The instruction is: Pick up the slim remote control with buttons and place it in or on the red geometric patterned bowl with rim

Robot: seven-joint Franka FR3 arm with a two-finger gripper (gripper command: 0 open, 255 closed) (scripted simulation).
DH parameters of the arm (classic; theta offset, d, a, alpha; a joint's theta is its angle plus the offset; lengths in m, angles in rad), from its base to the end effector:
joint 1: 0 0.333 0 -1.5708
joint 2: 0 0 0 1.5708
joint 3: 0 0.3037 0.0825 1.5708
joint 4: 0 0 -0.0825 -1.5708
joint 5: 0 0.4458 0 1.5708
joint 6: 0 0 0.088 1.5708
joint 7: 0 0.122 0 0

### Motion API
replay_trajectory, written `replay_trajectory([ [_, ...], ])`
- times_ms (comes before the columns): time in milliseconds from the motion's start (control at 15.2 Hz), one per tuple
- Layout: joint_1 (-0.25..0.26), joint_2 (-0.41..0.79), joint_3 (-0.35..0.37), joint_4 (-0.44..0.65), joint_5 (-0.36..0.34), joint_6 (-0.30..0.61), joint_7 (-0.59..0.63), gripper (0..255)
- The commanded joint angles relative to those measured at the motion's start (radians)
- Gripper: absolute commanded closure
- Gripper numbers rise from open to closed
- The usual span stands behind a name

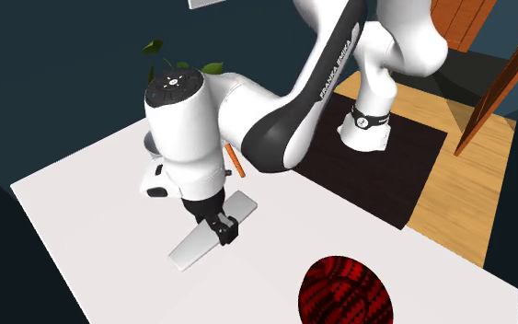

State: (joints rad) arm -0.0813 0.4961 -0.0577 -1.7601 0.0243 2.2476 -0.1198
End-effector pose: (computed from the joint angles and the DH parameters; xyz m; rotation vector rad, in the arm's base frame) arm 0.6951 -0.0945 0.2203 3.1337 -0.0433 -0.0136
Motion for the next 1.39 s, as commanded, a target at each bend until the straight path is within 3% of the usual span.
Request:
replay_trajectory([
  [0, 0.029, -0.033, 0.007, -0.048, -0.006, 0.016, 0.039, 255],
  [660, 0.185, -0.135, 0.058, -0.207, -0.034, 0.072, 0.258, 255],
  [1320, 0.341, -0.162, 0.121, -0.247, -0.060, 0.083, 0.493, 255],
])
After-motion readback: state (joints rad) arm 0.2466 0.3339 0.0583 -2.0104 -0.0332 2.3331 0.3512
